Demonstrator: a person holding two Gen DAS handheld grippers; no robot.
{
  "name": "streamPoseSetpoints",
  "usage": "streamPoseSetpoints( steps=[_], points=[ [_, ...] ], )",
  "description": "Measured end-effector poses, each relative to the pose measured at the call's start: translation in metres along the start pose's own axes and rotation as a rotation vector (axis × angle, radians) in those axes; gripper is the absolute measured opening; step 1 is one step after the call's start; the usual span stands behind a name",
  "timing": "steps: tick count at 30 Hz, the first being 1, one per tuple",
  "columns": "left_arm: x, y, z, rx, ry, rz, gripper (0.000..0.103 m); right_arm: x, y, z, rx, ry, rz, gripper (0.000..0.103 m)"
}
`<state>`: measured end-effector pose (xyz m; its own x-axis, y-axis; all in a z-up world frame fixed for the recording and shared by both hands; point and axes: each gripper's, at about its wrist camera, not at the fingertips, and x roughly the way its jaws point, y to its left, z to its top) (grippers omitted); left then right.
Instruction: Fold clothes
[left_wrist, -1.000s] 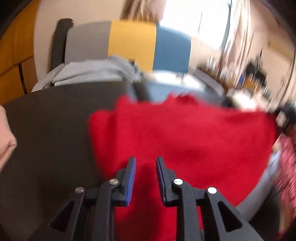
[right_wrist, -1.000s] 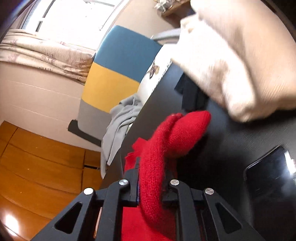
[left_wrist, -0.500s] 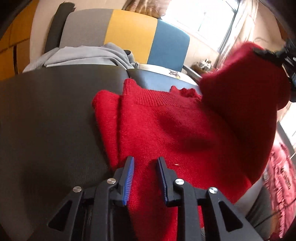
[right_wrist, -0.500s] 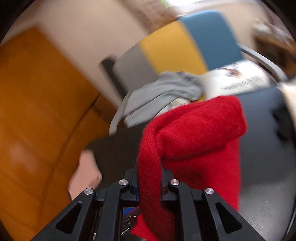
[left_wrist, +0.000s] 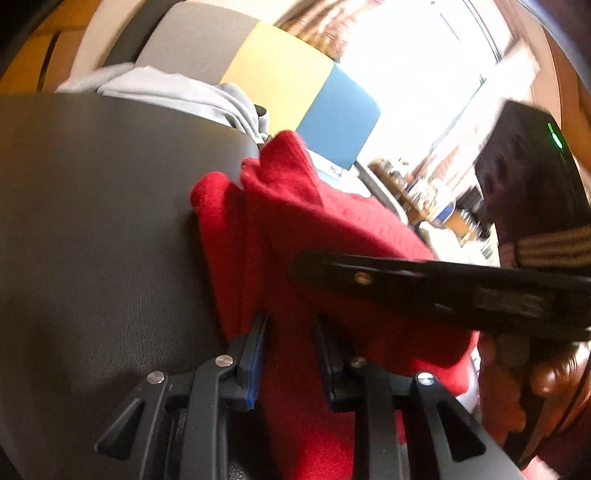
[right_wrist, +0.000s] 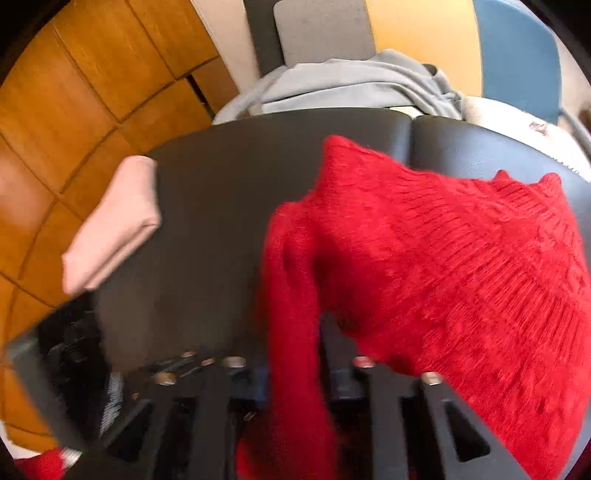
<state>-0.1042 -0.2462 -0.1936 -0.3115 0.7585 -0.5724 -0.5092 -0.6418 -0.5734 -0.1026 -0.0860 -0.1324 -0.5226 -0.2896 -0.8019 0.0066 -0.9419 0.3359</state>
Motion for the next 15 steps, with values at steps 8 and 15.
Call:
streamPoseSetpoints(
  steps=[8,15],
  points=[
    [-0.030,0.018,-0.002,-0.136,-0.042,-0.116,0.026,-0.099,-0.051,-0.044,0.113,-0.292,0.068,0.050],
    [-0.043,0.010,0.009,-0.242,-0.059,-0.283,0.035,-0.068,-0.078,-0.078,0.081,-0.145,-0.121,0.021]
  ],
)
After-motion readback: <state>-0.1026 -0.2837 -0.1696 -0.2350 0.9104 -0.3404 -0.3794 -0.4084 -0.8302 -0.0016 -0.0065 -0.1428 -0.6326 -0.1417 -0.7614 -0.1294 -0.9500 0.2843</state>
